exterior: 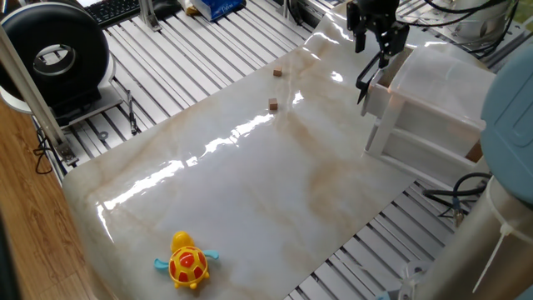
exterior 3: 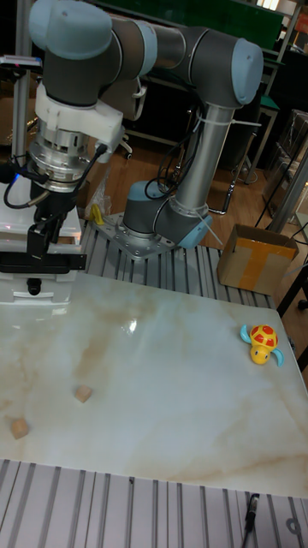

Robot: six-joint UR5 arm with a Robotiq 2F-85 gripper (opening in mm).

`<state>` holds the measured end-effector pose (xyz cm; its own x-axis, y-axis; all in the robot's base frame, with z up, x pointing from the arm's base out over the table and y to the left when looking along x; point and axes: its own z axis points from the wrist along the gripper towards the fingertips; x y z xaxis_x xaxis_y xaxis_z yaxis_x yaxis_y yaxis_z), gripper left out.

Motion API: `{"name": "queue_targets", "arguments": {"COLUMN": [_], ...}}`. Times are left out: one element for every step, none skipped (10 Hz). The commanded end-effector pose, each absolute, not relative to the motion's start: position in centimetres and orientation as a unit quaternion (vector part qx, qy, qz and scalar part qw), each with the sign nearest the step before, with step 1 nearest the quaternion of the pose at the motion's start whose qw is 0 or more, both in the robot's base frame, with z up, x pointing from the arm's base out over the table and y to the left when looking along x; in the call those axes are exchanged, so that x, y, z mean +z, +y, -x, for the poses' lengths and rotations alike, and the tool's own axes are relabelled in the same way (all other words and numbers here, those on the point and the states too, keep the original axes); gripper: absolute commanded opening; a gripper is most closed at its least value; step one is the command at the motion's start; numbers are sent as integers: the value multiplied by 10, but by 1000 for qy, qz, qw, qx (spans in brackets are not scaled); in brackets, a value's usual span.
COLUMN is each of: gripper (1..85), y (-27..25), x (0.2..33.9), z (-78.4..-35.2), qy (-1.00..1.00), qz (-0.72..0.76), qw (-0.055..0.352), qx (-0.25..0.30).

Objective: Take something out of a drawer

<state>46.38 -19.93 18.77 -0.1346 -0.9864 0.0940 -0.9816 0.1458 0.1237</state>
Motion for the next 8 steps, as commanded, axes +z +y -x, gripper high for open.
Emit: {"name": "queue_targets", "arguments": {"gripper": [637,637,640,643,647,647,647,647], "y": [-205,-207,-208,-211,-212,-211,-209,-208], "x": [198,195,190,184,182,181,180,179], "z": [-458,-455,-453,-452,-452,-452,-452,-451], "qy": [-753,-752,-751,-751,-750,-751,-751,-751], "qz": [-652,-654,-655,-656,-657,-656,-656,-655], "qw": [81,80,78,77,77,75,72,71], "qx": [-17,-21,-23,-22,-22,-23,-25,-28]}}
